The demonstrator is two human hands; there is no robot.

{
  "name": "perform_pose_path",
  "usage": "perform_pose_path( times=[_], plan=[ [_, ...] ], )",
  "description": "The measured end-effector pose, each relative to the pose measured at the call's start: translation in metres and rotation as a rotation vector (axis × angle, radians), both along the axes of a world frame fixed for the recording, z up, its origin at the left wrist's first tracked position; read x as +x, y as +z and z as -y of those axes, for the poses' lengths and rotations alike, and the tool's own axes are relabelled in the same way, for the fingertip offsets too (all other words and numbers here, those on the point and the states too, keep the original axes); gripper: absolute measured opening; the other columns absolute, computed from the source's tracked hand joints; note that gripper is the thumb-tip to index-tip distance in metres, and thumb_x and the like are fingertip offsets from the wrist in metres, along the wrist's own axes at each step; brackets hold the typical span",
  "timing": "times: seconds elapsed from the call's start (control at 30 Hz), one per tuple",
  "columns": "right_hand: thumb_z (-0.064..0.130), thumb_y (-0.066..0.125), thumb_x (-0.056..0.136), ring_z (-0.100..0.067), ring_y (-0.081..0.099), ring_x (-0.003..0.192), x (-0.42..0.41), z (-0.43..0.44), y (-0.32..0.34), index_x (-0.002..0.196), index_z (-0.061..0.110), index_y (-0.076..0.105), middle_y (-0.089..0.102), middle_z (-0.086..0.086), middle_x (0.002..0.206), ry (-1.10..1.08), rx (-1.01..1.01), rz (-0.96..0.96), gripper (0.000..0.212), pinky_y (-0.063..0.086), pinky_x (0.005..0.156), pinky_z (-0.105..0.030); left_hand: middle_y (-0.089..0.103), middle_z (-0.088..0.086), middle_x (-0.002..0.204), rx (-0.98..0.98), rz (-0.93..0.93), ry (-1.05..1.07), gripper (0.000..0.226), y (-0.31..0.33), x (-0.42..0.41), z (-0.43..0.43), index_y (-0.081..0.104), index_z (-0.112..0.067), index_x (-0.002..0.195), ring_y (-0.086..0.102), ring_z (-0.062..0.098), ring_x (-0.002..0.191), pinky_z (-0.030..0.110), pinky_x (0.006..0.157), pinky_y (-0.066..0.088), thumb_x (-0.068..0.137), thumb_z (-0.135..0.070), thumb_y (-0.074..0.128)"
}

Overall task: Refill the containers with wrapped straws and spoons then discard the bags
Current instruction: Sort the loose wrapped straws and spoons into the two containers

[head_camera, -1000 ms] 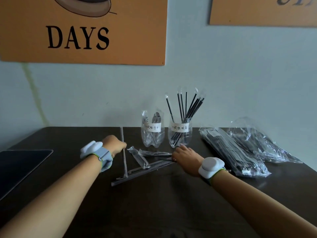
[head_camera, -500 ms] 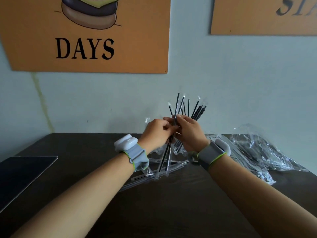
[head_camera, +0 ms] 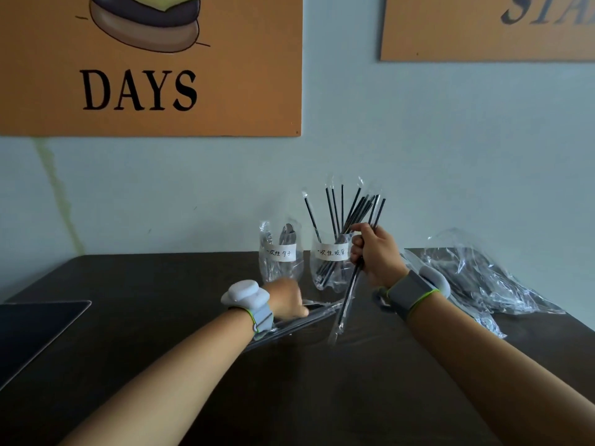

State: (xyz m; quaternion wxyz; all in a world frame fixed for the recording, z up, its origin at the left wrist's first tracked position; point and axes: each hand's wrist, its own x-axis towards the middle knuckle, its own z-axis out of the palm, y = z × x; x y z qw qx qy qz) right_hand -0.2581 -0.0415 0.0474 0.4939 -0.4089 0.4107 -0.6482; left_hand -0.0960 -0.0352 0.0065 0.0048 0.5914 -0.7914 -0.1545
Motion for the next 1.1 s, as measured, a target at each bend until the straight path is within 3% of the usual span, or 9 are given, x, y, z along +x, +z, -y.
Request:
perform_pose_path(
  times=[0.13, 0.2, 0.37, 0.5, 0.57, 0.7, 0.87, 0.97, 1.1],
  plan=[
    [0.013, 0.030, 0.101, -0.002, 0.029, 0.029, -0.007, 0.005, -0.007, 0.078, 0.010, 0.049, 0.030, -0.001, 0.057, 0.019, 0.025, 0.029, 0.030, 0.028, 0.032, -0.015, 0.063, 0.018, 0.120, 0.018, 0.200, 0.042, 0.046, -0.024, -0.001, 0.009, 0.059, 0.002, 0.115, 0.059, 0.033, 0.111, 0.039, 0.094, 0.047, 0.087, -0.033, 0.062],
    [0.013, 0.031, 0.101, -0.002, 0.030, 0.030, -0.010, 0.007, -0.010, 0.080, 0.010, 0.050, 0.030, -0.001, 0.057, 0.025, 0.020, 0.039, 0.028, 0.029, 0.032, -0.015, 0.062, 0.018, 0.123, 0.015, 0.224, 0.038, 0.045, -0.028, -0.004, 0.013, 0.058, 0.002, 0.118, 0.058, 0.034, 0.113, 0.040, 0.095, 0.046, 0.087, -0.031, 0.061],
    [0.013, 0.032, 0.100, -0.004, 0.029, 0.032, -0.013, 0.008, -0.012, 0.082, 0.009, 0.050, 0.031, -0.002, 0.058, 0.026, 0.025, 0.057, 0.025, 0.029, 0.032, -0.016, 0.059, 0.035, 0.105, 0.089, 0.217, -0.002, 0.034, -0.027, -0.011, 0.016, 0.059, 0.016, 0.088, 0.057, 0.045, 0.101, 0.046, 0.085, 0.045, 0.091, -0.018, 0.053],
    [0.010, 0.032, 0.100, -0.006, 0.030, 0.034, -0.012, 0.007, -0.014, 0.081, 0.010, 0.050, 0.033, -0.003, 0.058, 0.003, 0.046, 0.023, 0.026, 0.028, 0.034, -0.017, 0.047, 0.019, 0.075, 0.095, 0.216, -0.016, 0.040, -0.028, -0.015, 0.014, 0.040, -0.002, 0.056, 0.046, 0.030, 0.081, 0.034, 0.070, 0.035, 0.093, -0.017, 0.047],
    [0.010, 0.031, 0.099, -0.009, 0.030, 0.038, -0.014, 0.007, -0.014, 0.083, 0.009, 0.050, 0.035, -0.003, 0.058, -0.052, 0.058, -0.014, 0.025, 0.028, 0.034, -0.017, 0.051, 0.009, 0.069, 0.116, 0.123, -0.034, 0.034, -0.021, -0.016, 0.011, 0.050, 0.001, 0.065, 0.048, 0.027, 0.081, 0.033, 0.072, 0.037, 0.094, -0.017, 0.044],
    [0.021, 0.040, 0.097, -0.010, 0.028, 0.043, -0.022, 0.009, -0.011, 0.091, 0.006, 0.050, 0.033, -0.001, 0.058, -0.162, 0.071, -0.067, 0.019, 0.025, 0.037, -0.020, 0.070, 0.011, 0.097, -0.008, -0.230, -0.090, 0.025, 0.014, -0.018, 0.010, 0.057, -0.001, 0.100, 0.063, 0.028, 0.096, 0.028, 0.076, 0.040, 0.096, -0.023, 0.047],
    [0.041, 0.063, 0.084, -0.008, 0.040, 0.055, -0.009, 0.003, -0.001, 0.093, 0.009, 0.057, 0.047, 0.002, 0.072, -0.009, -0.021, -0.124, 0.034, 0.035, 0.052, -0.022, 0.072, 0.012, 0.091, -0.291, -0.769, -0.028, 0.025, 0.047, -0.027, 0.008, 0.061, -0.003, 0.101, 0.065, 0.031, 0.093, 0.043, 0.092, 0.049, 0.094, -0.025, 0.052],
    [0.030, 0.070, 0.081, -0.008, 0.062, 0.069, 0.012, -0.002, -0.005, 0.100, 0.003, 0.062, 0.063, -0.001, 0.080, 0.098, -0.144, -0.151, 0.035, 0.048, 0.061, -0.018, 0.070, 0.008, 0.102, -0.372, -0.832, -0.034, 0.023, 0.044, -0.037, 0.004, 0.059, -0.010, 0.115, 0.063, 0.022, 0.099, 0.035, 0.094, 0.048, 0.095, -0.018, 0.050],
    [0.022, 0.061, 0.089, -0.019, 0.065, 0.079, 0.028, -0.001, -0.013, 0.100, -0.007, 0.062, 0.065, -0.012, 0.082, 0.059, -0.151, -0.163, 0.031, 0.054, 0.075, -0.026, 0.067, 0.013, 0.114, -0.374, -0.839, -0.053, 0.031, 0.031, -0.038, 0.003, 0.055, -0.010, 0.124, 0.062, 0.026, 0.106, 0.033, 0.091, 0.049, 0.094, -0.010, 0.047]
  ],
)
